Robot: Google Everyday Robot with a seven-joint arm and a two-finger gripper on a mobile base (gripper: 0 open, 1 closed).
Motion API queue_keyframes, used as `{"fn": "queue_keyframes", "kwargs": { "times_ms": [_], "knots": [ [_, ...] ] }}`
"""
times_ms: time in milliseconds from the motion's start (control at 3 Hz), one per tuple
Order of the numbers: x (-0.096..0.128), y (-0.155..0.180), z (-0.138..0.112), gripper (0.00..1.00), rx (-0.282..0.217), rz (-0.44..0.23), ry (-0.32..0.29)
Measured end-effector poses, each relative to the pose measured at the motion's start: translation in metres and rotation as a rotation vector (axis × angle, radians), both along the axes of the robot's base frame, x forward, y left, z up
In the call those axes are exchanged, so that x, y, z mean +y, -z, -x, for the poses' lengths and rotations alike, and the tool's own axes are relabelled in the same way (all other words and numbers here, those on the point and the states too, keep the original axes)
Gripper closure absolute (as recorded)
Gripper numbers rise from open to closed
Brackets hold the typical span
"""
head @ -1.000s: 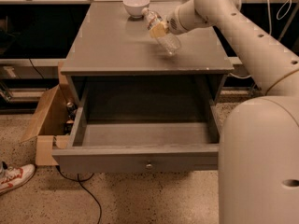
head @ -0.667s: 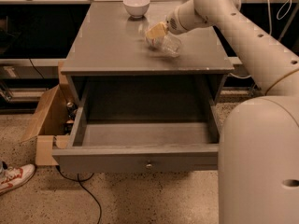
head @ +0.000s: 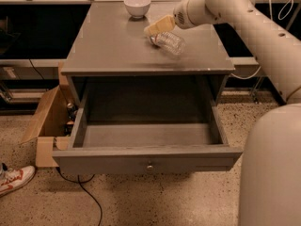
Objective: Pick water bottle from top drawer and place on counter
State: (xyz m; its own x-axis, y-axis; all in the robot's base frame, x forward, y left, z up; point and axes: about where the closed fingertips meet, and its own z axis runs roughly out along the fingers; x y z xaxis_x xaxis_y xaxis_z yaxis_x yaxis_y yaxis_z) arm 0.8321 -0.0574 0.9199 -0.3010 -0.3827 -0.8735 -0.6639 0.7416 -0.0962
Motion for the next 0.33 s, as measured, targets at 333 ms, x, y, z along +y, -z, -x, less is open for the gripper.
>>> {"fn": "queue_keyframes", "kwargs": {
  "times_ms": [333],
  "knots": [
    [-0.0191,-0.0389,0.0226,0.0,-0.114,-0.036,0.026]
  ]
}}
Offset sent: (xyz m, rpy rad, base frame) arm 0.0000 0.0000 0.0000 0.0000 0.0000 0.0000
